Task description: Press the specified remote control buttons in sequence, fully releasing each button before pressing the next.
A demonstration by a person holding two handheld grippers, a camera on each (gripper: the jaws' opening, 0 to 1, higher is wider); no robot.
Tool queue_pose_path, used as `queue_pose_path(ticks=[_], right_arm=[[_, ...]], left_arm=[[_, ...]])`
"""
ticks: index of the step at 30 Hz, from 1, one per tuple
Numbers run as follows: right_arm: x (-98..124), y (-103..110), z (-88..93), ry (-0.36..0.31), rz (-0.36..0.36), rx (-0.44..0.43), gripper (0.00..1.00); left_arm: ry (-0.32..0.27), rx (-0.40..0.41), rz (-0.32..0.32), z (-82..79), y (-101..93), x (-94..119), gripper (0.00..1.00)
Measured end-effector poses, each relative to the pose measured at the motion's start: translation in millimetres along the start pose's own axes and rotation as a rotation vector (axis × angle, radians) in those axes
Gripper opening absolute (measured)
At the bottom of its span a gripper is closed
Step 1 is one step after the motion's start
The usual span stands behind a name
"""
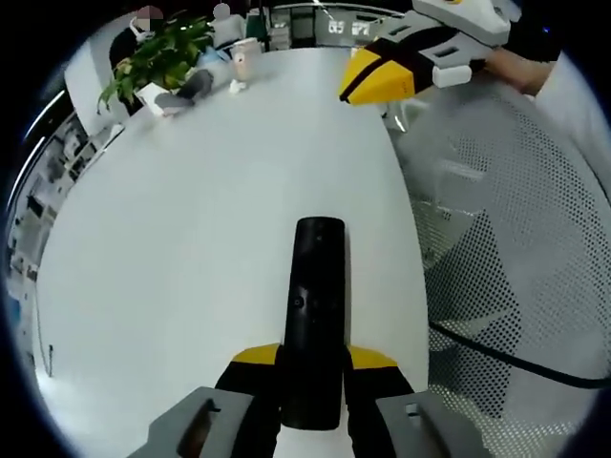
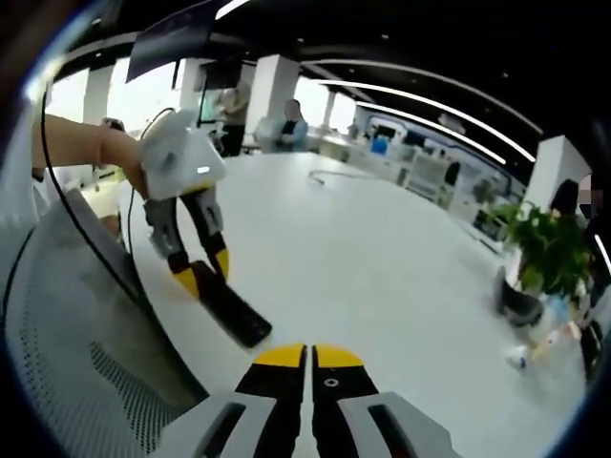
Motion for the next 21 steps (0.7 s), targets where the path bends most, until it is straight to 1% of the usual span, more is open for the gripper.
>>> queue_pose_path(ticks=[4, 7, 14, 21], right_arm=[[-1, 3, 0.4, 0.007, -0.022, 0.006, 0.00], [-2, 5, 0.8, 0.012, -0.035, 0.012, 0.00], [-2, 4, 0.1, 0.010, -0.029, 0.006, 0.00], [-3, 5, 1.0, 0.016, -0.040, 0.009, 0.00]], left_arm=[[-0.017, 0.032, -0.018, 1.1, -4.9, 0, 0.24], [-0.046, 0.062, -0.028, 3.0, -7.7, 0, 0.24], [-0.109, 0.118, -0.043, 5.7, -10.9, 0, 0.24], [-0.140, 0.140, -0.053, 5.9, -13.9, 0, 0.24]])
Point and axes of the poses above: the point that each gripper's makers call its tool centre point, and the gripper's own axes: x roughly backward along the fingers, y roughly to its left, z roughly out of its underside, the point moved 5 cm from there along x, roughly backward along the fingers, and after that the axes turned 6 degrees about x, right-handed, at the moved point
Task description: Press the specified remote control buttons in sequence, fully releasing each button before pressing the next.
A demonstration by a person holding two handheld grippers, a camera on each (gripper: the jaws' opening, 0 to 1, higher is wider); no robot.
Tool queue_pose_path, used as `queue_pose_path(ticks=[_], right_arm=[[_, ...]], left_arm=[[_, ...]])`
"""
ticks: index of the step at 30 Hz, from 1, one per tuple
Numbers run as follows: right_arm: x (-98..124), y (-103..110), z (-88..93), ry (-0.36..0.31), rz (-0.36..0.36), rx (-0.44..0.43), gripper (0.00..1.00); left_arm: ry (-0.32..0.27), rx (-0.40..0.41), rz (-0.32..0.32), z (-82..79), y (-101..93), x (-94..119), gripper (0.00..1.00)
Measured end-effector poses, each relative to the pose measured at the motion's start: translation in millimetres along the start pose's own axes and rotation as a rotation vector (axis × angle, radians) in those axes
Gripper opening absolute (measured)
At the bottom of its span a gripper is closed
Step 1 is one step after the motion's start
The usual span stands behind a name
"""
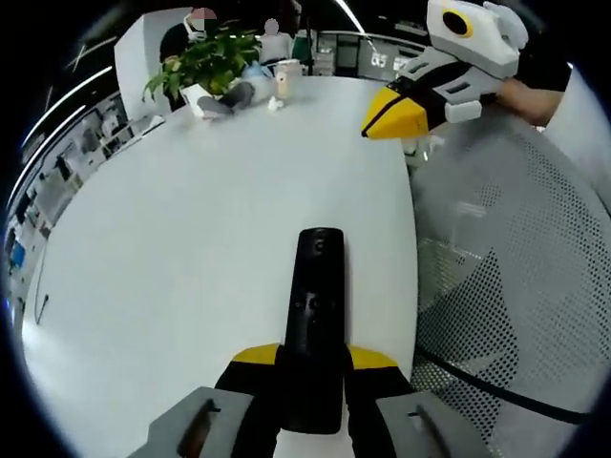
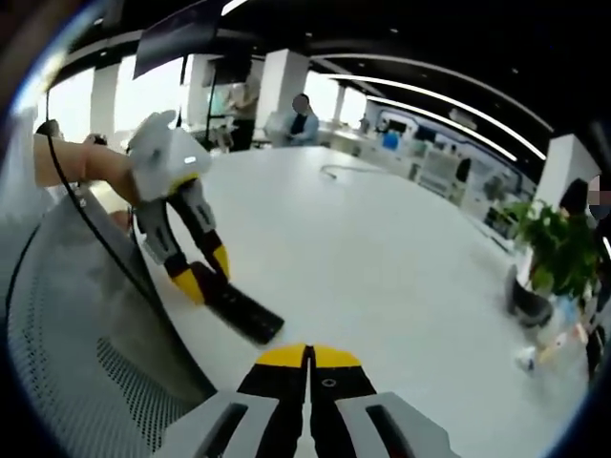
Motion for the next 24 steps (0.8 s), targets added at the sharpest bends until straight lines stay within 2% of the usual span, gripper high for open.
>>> queue_pose_path(ticks=[5, 10, 12, 15, 24], right_arm=[[0, 0, 0.4, 0.004, 0.001, 0.006, 0.00], [0, -1, 0.2, 0.003, 0.010, 0.004, 0.00], [0, -2, 0.2, 0.002, 0.016, 0.005, 0.00], [0, -3, 0.5, 0.004, 0.020, 0.000, 0.00], [-1, -2, 0.9, 0.011, 0.018, 0.009, 0.00]], left_arm=[[-0.030, 0.016, -0.002, 2.0, -2.2, 0, 0.24], [-0.070, 0.024, 0.039, 3.2, -9.9, 1, 0.24], [-0.097, -0.001, 0.019, 5.2, -11.6, 1, 0.24], [-0.124, 0.012, 0.007, 6.3, -11.6, 0, 0.24], [-0.132, 0.004, 0.015, 5.5, -10.2, 0, 0.24]])
Point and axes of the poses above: the point that each gripper's makers call its tool centre point, and the gripper's own axes: x roughly backward along the fingers, y roughly to its left, z roughly out of its underside, the point moved 5 cm from there along x, roughly backward along the fingers, and after that the axes turned 6 degrees about x, right-handed, at the moved point
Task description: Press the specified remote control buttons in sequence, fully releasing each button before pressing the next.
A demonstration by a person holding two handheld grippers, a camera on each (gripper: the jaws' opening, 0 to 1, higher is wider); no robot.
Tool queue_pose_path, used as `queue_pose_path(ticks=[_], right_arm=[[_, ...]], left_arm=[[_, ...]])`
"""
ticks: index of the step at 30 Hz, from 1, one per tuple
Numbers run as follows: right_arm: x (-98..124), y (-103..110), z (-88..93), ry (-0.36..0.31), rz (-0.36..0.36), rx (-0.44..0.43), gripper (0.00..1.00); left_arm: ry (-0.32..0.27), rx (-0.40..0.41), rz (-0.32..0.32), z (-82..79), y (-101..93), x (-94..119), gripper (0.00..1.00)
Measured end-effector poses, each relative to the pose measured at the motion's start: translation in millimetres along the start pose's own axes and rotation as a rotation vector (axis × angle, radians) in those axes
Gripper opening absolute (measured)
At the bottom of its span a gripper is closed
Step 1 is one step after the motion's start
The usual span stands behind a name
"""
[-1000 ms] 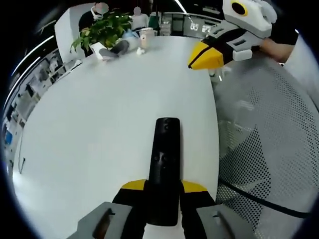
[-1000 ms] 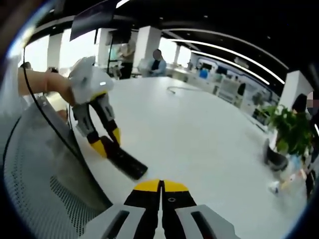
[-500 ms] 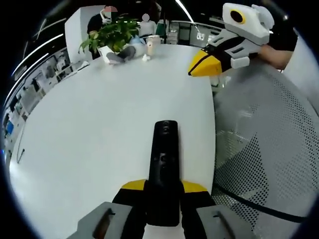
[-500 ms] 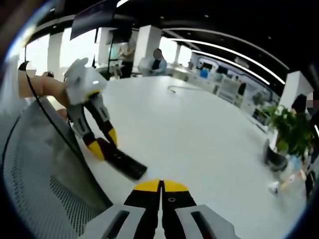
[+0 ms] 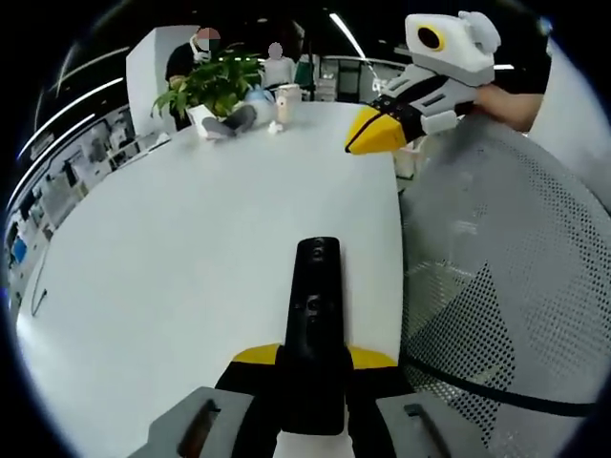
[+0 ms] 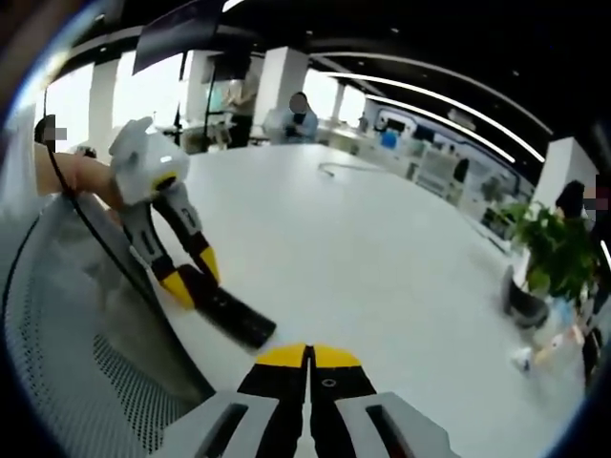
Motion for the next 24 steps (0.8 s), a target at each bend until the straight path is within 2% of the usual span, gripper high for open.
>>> queue_pose_path(ticks=[9, 12, 16, 20, 24], right_arm=[[1, 3, -0.9, -0.002, -0.049, -0.042, 0.00], [3, 0, -2.5, 0.003, -0.012, -0.007, 0.00], [2, 0, -3.1, 0.024, -0.029, -0.023, 0.00], [-2, 6, -2.9, 0.056, -0.100, -0.030, 0.00], [-10, 14, -2.9, 0.098, -0.181, 0.038, 0.00]], left_arm=[[-0.005, -0.002, 0.000, 0.4, -0.3, 0, 0.24], [-0.006, -0.005, 0.002, 0.6, -0.4, 0, 0.24], [-0.013, -0.015, 0.016, 1.1, -0.3, 0, 0.24], [-0.018, -0.031, 0.036, 1.8, -0.8, 0, 0.24], [-0.028, -0.062, 0.061, 2.4, -1.8, 0, 0.24]])
Point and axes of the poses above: the point that each gripper's makers call its tool centre point, and the gripper's own axes: x roughly backward along the fingers, y roughly to its left, z roughly out of its underside, the point moved 5 cm from there along x, roughly backward along the fingers, and after that the axes turned 6 degrees about x, right-handed, at the moved point
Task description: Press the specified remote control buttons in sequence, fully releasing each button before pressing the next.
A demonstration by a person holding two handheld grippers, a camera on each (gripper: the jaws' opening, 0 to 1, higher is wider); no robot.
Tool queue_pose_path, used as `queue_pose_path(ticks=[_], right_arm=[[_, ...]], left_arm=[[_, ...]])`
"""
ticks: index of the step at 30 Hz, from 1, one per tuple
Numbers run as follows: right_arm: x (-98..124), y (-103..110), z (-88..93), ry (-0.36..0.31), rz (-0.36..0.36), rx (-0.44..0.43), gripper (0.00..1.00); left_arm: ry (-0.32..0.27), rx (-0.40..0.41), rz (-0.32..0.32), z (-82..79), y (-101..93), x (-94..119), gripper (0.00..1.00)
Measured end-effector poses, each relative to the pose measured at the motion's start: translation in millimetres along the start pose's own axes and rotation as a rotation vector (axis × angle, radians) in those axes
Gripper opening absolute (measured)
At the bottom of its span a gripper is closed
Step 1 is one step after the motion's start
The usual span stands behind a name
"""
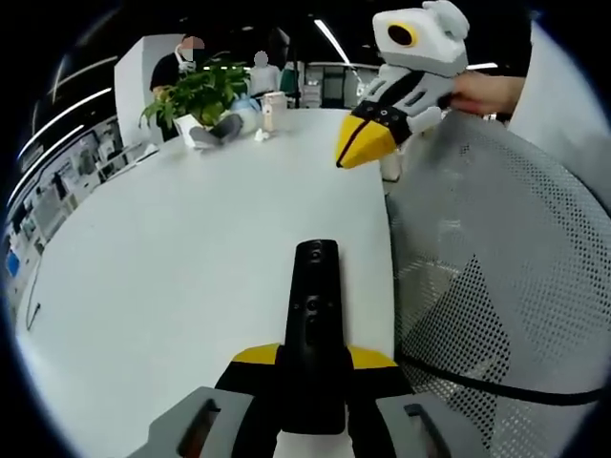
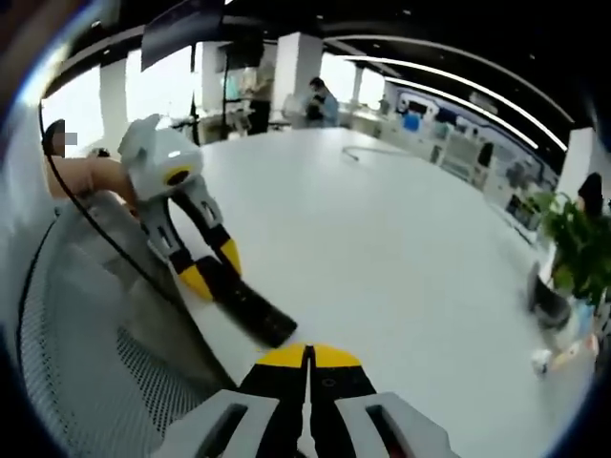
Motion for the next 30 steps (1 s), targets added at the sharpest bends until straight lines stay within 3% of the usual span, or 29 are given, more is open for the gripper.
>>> queue_pose_path(ticks=[7, 17, 22, 30], right_arm=[[-14, 13, 0.3, 0.074, -0.158, 0.117, 0.00], [-22, 20, 1.1, 0.117, -0.189, 0.219, 0.00], [-23, 17, 4.5, 0.135, -0.209, 0.257, 0.00], [-31, 15, 4.6, 0.128, -0.248, 0.212, 0.00]], left_arm=[[0.002, -0.017, 0.020, 0.0, -2.7, 1, 0.24], [0.010, -0.016, 0.046, 1.2, -9.4, 2, 0.32], [0.017, 0.005, 0.060, 4.6, -2.0, 6, 0.24], [0.016, -0.079, 0.089, 2.1, -2.3, 2, 0.24]])
Point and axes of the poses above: the point that each gripper's makers call its tool centre point, and the gripper's own axes: x roughly backward along the fingers, y roughly to its left, z roughly out of its underside, the point moved 5 cm from there along x, roughly backward along the fingers, and after that the axes turned 6 degrees about x, right-handed, at the moved point
